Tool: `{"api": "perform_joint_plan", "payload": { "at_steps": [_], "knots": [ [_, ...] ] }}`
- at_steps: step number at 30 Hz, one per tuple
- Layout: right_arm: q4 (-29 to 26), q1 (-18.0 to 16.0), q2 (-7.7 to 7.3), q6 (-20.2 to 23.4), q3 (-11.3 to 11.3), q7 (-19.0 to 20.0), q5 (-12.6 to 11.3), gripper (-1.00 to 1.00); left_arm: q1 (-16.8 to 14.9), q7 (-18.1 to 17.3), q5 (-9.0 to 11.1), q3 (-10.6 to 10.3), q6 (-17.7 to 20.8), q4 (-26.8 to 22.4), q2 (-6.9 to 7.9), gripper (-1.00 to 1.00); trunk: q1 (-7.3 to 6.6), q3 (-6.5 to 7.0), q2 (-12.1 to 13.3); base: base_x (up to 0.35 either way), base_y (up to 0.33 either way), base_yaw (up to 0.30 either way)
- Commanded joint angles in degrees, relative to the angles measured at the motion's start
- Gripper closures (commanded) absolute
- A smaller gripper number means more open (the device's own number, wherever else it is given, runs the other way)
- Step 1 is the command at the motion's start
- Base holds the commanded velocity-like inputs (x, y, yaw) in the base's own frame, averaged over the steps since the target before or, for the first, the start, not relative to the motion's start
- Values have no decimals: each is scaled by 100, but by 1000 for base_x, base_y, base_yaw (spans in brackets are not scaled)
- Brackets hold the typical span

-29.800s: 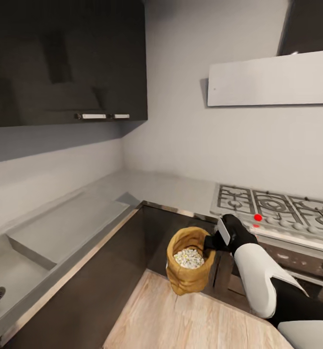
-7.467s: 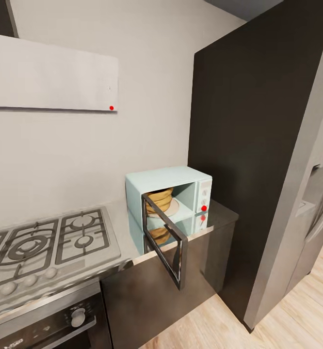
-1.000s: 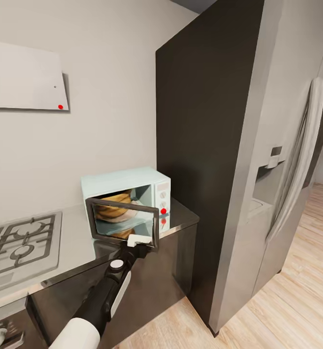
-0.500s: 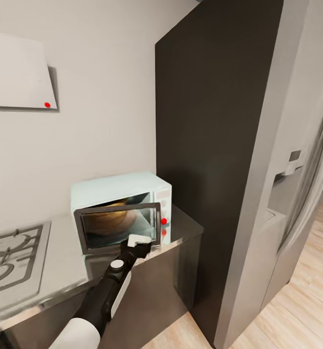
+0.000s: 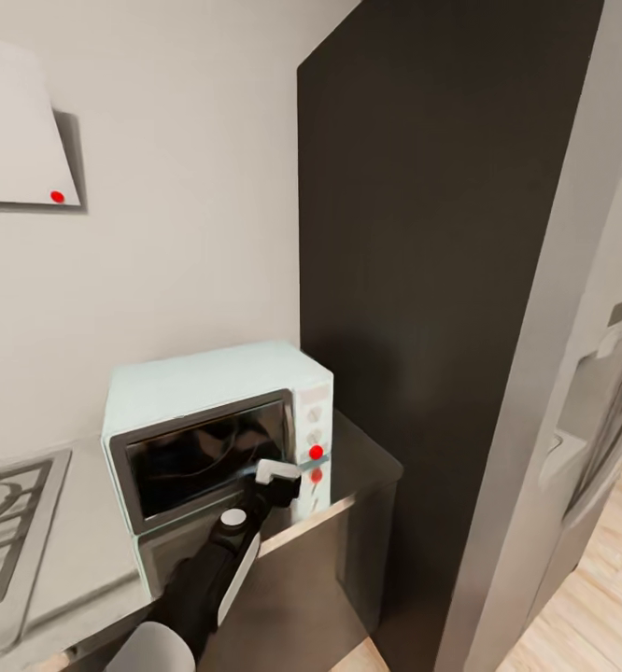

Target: In the kitchen, take the popcorn bag from the countertop, put it into the microwave, and heat it until the popcorn is cooked so the cooked popcorn ends up inside the bag.

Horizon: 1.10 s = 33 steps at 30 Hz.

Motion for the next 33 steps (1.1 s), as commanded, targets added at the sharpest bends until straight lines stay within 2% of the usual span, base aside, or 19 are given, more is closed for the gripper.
{"api": "perform_joint_plan", "payload": {
  "at_steps": [1,8,9,11,13,16,23,24,26,28,29,30,32,33],
  "knots": [
    [19,-8,-3,-34,-31,37,-36,-100,-125,67,-67,367,33,-9,0,-100,5,-7,-2,284,0,0],
    [19,-8,-11,-34,-31,37,-30,-100,-125,71,-69,352,36,-24,0,-100,5,-7,-2,43,0,0],
    [19,-8,-11,-34,-31,37,-30,-100,-125,74,-68,285,40,-69,0,-100,5,-7,-2,-250,0,0],
    [19,-8,-11,-34,-31,37,-28,-100,-125,105,-51,1,53,-212,0,-100,5,-7,-2,-321,0,0],
    [19,-8,-11,-34,-31,37,-22,-100,-125,458,-36,-124,56,-241,0,-100,5,-7,-2,-340,0,0],
    [19,-8,-11,-34,-24,37,-21,-100,-125,619,-33,-227,59,-246,0,-100,5,-7,-2,-344,0,0],
    [19,-8,-8,-32,-22,37,-21,-100,-125,609,-25,-285,60,-248,0,-100,5,-7,-2,-345,0,0],
    [19,-8,-6,-33,-22,37,-21,-100,-125,607,-25,-334,60,-248,0,-100,5,-7,-2,-345,0,0],
    [19,-8,-3,-34,-22,37,-21,-100,-125,604,3,-735,84,-247,0,-100,5,-7,-2,-345,0,0],
    [19,-8,-3,-34,-22,37,-24,-100,-125,597,152,-997,100,-205,0,-100,5,-7,-2,-345,0,0],
    [19,-8,-3,-29,-19,37,-22,-100,-125,590,481,-1204,97,-106,0,-100,5,-7,-2,-342,-15,0],
    [19,-8,-3,-29,-17,37,-22,-100,-125,587,689,-1305,89,2,0,-100,5,-7,-2,-322,-44,0],
    [19,-8,4,-26,-13,37,-29,-100,-125,579,1359,-1606,61,541,0,-100,5,-7,-2,-166,-47,0],
    [19,-8,5,-24,-10,37,-29,-100,-125,579,1488,-1647,59,722,0,-100,5,-7,-2,-64,-19,0]
  ]
}}
